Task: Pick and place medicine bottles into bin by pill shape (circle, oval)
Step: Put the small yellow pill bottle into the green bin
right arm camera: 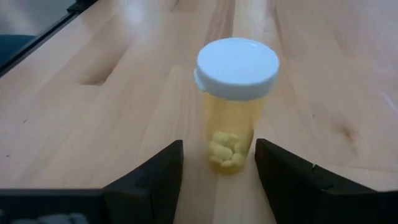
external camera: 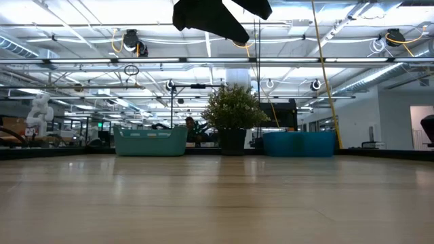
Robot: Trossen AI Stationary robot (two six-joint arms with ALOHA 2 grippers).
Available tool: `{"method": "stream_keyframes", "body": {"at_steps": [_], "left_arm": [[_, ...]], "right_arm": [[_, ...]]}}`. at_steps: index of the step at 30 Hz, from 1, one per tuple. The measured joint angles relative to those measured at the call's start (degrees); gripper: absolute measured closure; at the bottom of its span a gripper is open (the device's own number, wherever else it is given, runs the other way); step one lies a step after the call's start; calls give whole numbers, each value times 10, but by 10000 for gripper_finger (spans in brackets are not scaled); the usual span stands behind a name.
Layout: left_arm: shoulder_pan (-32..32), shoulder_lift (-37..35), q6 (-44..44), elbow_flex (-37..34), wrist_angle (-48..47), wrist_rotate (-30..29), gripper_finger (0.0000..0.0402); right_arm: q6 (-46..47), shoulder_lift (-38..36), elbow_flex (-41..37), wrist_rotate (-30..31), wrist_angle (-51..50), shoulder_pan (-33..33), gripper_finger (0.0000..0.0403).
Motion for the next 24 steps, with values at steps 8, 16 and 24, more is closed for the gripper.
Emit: {"method": "stream_keyframes", "body": {"at_steps": [8,16,24], "left_arm": [[6,0,16,0,7,0,126],[20,0,35,0,7,0,126],[29,0,50,0,11,4,126]], "right_arm": [[-12,10,0,-3,13,-15,265],[-14,10,0,-8,32,-25,309],[-18,-24,4,-56,29,-69,304]]}}
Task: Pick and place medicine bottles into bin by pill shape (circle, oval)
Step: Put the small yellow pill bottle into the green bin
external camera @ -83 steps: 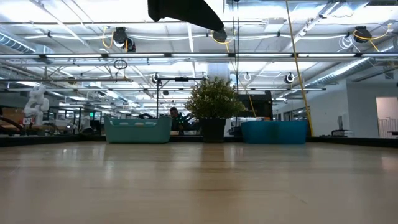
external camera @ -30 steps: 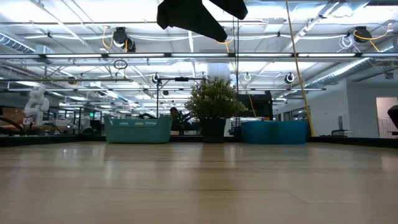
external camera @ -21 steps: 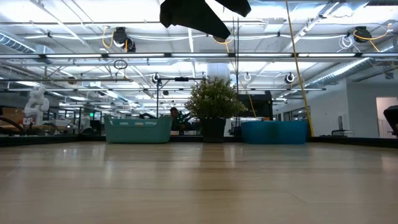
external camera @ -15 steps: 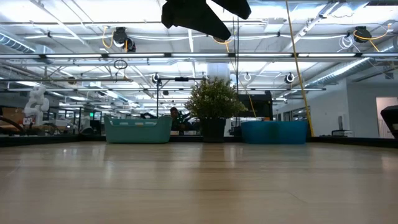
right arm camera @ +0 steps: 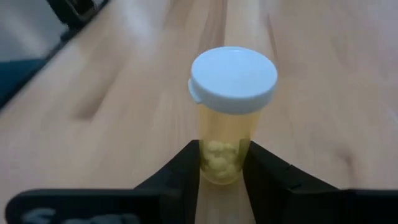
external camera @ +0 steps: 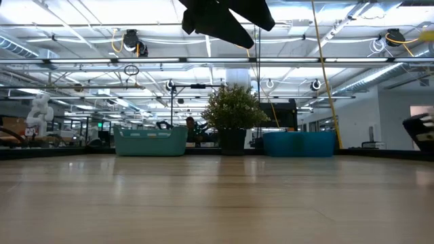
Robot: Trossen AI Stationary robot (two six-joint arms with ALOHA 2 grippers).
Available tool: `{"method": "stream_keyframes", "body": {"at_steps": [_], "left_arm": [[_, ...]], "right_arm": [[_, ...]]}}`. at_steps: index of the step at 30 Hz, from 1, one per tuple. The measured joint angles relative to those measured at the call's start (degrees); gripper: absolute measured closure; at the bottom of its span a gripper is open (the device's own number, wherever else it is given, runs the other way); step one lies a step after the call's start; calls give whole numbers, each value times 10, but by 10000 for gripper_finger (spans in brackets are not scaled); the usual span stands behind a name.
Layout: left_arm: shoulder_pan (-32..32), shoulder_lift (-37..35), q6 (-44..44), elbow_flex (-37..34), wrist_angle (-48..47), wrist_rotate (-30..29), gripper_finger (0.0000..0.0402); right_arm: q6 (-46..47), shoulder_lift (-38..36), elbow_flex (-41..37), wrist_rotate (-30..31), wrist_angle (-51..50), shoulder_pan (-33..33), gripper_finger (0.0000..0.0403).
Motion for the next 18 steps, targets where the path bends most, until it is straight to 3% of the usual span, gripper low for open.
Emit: {"method": "stream_keyframes", "body": {"at_steps": [6,11,18], "left_arm": [[14,0,24,0,1,27,126],[25,0,111,0,-13,19,126],[26,0,70,0,-77,22,126]], "right_arm": [[-63,-57,27,-80,-33,-95,304],[-129,-102,83,-141,-145,-191,303],[-235,-117,185,-142,-321,-300,303]]}}
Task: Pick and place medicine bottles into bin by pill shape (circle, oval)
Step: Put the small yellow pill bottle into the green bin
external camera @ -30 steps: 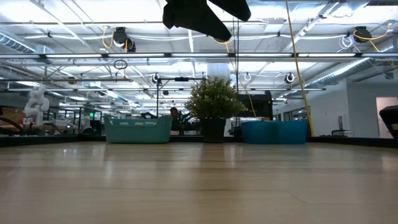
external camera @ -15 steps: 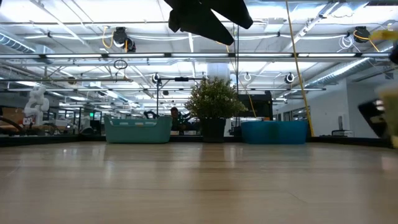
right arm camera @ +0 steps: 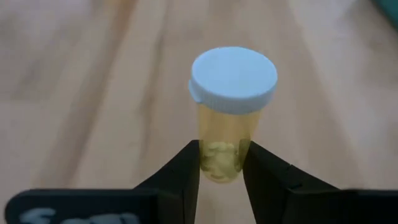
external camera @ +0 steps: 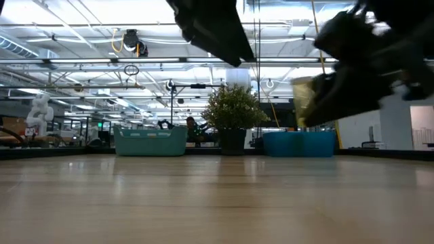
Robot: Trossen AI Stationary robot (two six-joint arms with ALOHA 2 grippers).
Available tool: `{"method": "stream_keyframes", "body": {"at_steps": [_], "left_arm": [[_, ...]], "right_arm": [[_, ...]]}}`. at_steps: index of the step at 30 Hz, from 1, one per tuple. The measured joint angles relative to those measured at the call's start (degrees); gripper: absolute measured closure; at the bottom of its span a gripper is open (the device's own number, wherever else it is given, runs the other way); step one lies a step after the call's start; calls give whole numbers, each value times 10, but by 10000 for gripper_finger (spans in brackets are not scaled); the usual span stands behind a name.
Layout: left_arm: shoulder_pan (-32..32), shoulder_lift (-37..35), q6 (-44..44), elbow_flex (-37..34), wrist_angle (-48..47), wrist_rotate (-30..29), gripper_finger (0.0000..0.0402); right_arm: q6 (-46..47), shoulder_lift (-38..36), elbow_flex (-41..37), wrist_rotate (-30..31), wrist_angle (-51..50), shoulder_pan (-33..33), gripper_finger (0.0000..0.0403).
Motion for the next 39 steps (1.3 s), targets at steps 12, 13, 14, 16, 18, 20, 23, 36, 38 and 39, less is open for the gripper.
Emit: {"method": "stream_keyframes", "body": {"at_steps": [12,13,14,16,18,20,23,36,38,39], "left_arm": [[21,0,-19,0,3,25,102],[24,0,-19,0,3,23,92],[26,0,-16,0,4,22,81],[29,0,-4,0,13,19,59],[32,0,13,0,25,11,39],[39,4,34,0,52,4,26],[49,5,61,0,94,13,20],[67,26,92,0,105,8,82],[67,26,96,0,106,8,93],[67,26,99,0,106,8,99]], "right_arm": [[-104,1,58,-1,-40,-87,303],[-106,1,58,0,-41,-90,303],[-108,1,58,0,-41,-93,303],[-117,1,58,0,-40,-99,303],[-125,1,58,0,-39,-104,303],[-134,1,57,-1,-31,-107,303],[-145,1,57,-2,-22,-111,303],[-161,1,57,0,-10,-110,303],[-161,1,57,0,-8,-110,303],[-161,1,57,0,-6,-110,303]]}}
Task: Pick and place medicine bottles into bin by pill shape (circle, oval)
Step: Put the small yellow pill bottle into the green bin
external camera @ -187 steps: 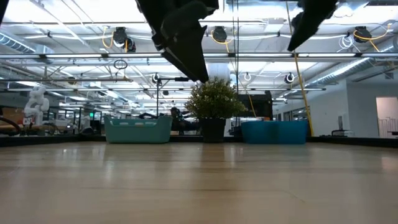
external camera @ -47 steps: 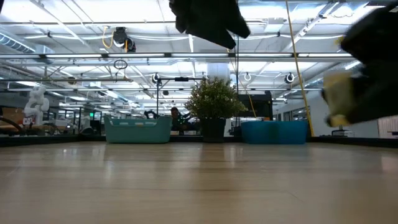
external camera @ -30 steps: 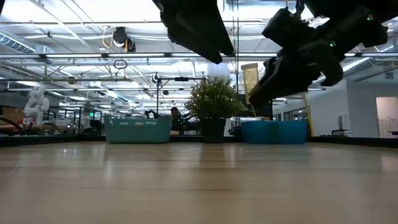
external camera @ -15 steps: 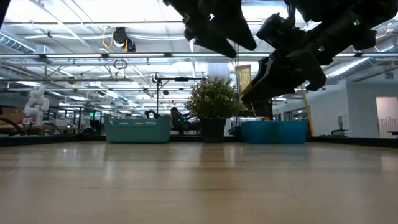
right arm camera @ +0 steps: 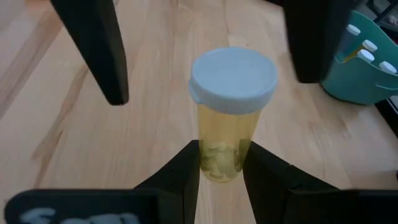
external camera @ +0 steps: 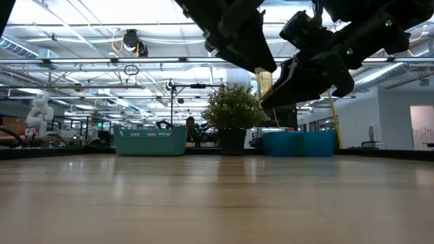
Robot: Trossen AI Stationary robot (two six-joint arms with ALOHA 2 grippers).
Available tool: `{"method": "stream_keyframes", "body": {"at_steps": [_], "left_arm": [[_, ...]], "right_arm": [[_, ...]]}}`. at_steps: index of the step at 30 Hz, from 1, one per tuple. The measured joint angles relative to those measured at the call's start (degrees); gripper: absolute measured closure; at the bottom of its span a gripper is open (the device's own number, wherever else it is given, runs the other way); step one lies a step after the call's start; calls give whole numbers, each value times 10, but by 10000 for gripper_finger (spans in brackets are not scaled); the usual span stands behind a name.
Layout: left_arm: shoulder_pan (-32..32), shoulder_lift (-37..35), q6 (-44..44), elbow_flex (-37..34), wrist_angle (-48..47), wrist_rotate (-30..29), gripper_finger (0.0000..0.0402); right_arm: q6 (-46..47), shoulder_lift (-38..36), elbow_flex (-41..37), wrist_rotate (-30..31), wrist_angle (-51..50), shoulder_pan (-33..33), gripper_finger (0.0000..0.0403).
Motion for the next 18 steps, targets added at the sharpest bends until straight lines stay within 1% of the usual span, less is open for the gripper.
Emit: {"method": "stream_keyframes", "body": {"at_steps": [8,18], "left_arm": [[1,1,11,0,4,1,144],[3,8,20,0,8,-5,177]], "right_arm": [[0,0,0,0,2,0,303],[0,0,0,0,7,0,303]]}}
